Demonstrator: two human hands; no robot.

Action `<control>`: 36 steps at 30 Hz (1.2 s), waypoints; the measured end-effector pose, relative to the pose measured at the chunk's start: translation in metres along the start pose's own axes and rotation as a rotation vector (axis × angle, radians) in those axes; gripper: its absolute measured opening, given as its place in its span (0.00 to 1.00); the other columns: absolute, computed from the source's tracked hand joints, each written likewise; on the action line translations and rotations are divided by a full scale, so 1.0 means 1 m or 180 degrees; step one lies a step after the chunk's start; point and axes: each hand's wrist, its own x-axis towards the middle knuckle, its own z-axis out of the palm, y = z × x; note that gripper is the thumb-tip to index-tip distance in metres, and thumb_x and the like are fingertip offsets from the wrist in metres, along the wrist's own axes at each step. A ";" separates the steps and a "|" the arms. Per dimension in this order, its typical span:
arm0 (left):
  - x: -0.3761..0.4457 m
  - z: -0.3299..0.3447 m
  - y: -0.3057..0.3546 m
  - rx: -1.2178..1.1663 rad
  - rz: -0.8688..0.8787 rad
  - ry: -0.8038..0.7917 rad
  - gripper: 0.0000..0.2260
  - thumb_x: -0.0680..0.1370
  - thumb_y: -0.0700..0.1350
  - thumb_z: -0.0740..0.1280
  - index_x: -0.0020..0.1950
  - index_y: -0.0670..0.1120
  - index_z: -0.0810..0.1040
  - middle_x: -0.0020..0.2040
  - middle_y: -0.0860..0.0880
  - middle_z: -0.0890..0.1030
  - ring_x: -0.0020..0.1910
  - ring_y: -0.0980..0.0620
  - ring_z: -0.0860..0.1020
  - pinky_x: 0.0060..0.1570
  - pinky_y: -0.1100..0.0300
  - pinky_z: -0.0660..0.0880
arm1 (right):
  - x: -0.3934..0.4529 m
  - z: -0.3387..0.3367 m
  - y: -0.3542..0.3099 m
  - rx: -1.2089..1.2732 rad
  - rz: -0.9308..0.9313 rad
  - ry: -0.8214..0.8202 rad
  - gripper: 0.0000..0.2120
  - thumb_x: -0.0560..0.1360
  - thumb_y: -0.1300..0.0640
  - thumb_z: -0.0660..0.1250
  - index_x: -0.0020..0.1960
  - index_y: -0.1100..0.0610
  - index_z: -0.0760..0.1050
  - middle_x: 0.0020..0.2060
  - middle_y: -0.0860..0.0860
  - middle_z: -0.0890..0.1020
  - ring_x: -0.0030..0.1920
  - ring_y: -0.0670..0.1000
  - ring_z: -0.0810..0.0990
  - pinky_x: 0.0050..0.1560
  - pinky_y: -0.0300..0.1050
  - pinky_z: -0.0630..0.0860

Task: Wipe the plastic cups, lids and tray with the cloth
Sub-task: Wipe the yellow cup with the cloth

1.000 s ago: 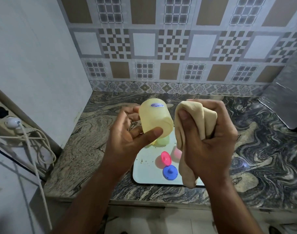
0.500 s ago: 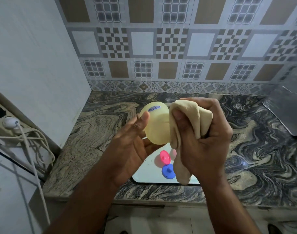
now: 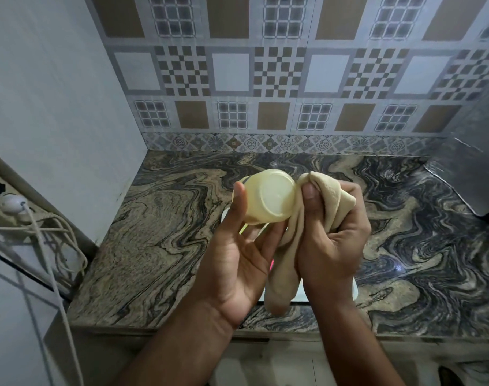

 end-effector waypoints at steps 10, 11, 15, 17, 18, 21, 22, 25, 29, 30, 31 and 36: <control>0.000 0.011 -0.014 0.0239 0.0061 0.0402 0.24 0.77 0.58 0.69 0.61 0.38 0.82 0.52 0.41 0.89 0.44 0.50 0.88 0.39 0.60 0.84 | -0.021 0.001 0.007 -0.0502 -0.0500 0.0267 0.09 0.78 0.65 0.72 0.53 0.60 0.73 0.45 0.42 0.83 0.44 0.39 0.83 0.47 0.34 0.78; 0.001 0.010 -0.015 0.0304 0.0093 0.0442 0.23 0.77 0.57 0.70 0.60 0.38 0.81 0.51 0.42 0.89 0.43 0.51 0.88 0.39 0.61 0.84 | -0.022 0.000 0.008 -0.0617 -0.0621 0.0241 0.09 0.78 0.64 0.73 0.54 0.58 0.74 0.47 0.44 0.83 0.46 0.41 0.83 0.49 0.36 0.79; 0.002 0.005 -0.017 0.0559 0.0266 0.0529 0.23 0.74 0.55 0.74 0.60 0.38 0.84 0.56 0.40 0.87 0.51 0.49 0.87 0.56 0.56 0.84 | -0.018 -0.011 0.016 -0.0925 -0.1136 -0.0052 0.09 0.80 0.60 0.73 0.57 0.56 0.75 0.49 0.46 0.78 0.46 0.49 0.82 0.49 0.38 0.77; 0.003 0.004 -0.017 0.0809 0.0492 0.0432 0.15 0.71 0.54 0.75 0.50 0.45 0.89 0.52 0.43 0.88 0.50 0.51 0.87 0.56 0.56 0.84 | -0.015 -0.017 0.018 -0.1145 -0.1391 -0.0172 0.14 0.76 0.66 0.75 0.57 0.58 0.75 0.48 0.46 0.78 0.46 0.54 0.83 0.48 0.39 0.78; 0.003 0.005 -0.018 0.0987 0.0653 0.0406 0.12 0.69 0.53 0.75 0.46 0.48 0.90 0.50 0.45 0.89 0.50 0.52 0.87 0.55 0.57 0.83 | -0.014 -0.019 0.018 -0.1263 -0.1506 -0.0209 0.16 0.74 0.69 0.76 0.58 0.59 0.75 0.48 0.47 0.78 0.45 0.55 0.83 0.48 0.39 0.78; 0.004 0.004 -0.017 0.1317 0.1130 0.0520 0.13 0.64 0.54 0.78 0.43 0.49 0.90 0.47 0.46 0.89 0.47 0.49 0.88 0.49 0.55 0.83 | -0.010 -0.023 0.016 -0.1433 -0.1718 -0.0289 0.20 0.71 0.72 0.77 0.58 0.59 0.76 0.48 0.54 0.79 0.45 0.54 0.83 0.46 0.40 0.80; 0.004 0.004 -0.016 0.1375 0.1244 0.0543 0.16 0.63 0.55 0.79 0.45 0.47 0.89 0.48 0.44 0.89 0.48 0.44 0.88 0.51 0.50 0.84 | -0.008 -0.023 0.015 -0.1422 -0.1756 -0.0317 0.20 0.71 0.73 0.77 0.58 0.60 0.76 0.48 0.54 0.80 0.45 0.54 0.83 0.45 0.41 0.81; 0.006 0.002 -0.014 0.1515 0.1472 0.0624 0.22 0.62 0.55 0.80 0.49 0.43 0.88 0.50 0.37 0.88 0.54 0.30 0.85 0.56 0.31 0.81 | -0.005 -0.024 0.016 -0.1394 -0.1841 -0.0378 0.19 0.72 0.73 0.77 0.58 0.61 0.77 0.48 0.52 0.81 0.44 0.57 0.82 0.42 0.46 0.81; 0.008 -0.001 -0.015 0.1602 0.1425 0.0628 0.17 0.61 0.55 0.80 0.45 0.46 0.90 0.46 0.44 0.89 0.48 0.43 0.88 0.51 0.48 0.84 | -0.001 -0.022 0.015 -0.1458 -0.1910 -0.0352 0.15 0.71 0.74 0.77 0.55 0.66 0.80 0.48 0.52 0.81 0.43 0.58 0.82 0.45 0.42 0.80; 0.008 -0.002 -0.016 0.1612 0.1395 0.0600 0.16 0.61 0.55 0.79 0.44 0.48 0.90 0.45 0.46 0.89 0.46 0.48 0.88 0.49 0.53 0.84 | 0.000 -0.021 0.013 -0.1479 -0.1926 -0.0343 0.14 0.71 0.74 0.78 0.54 0.68 0.80 0.47 0.54 0.82 0.44 0.56 0.82 0.45 0.42 0.80; 0.008 -0.002 -0.017 0.1627 0.1355 0.0561 0.15 0.62 0.55 0.79 0.44 0.48 0.90 0.45 0.47 0.89 0.45 0.51 0.87 0.49 0.56 0.84 | 0.000 -0.020 0.012 -0.1481 -0.1932 -0.0335 0.13 0.71 0.73 0.78 0.54 0.68 0.81 0.47 0.56 0.82 0.45 0.55 0.82 0.45 0.42 0.80; 0.008 -0.009 -0.023 0.1567 0.1028 0.0449 0.14 0.62 0.56 0.78 0.43 0.51 0.90 0.45 0.48 0.89 0.42 0.55 0.86 0.49 0.58 0.83 | 0.006 -0.011 0.008 -0.1446 -0.1711 -0.0383 0.10 0.76 0.63 0.75 0.53 0.69 0.80 0.46 0.59 0.83 0.44 0.52 0.83 0.48 0.38 0.78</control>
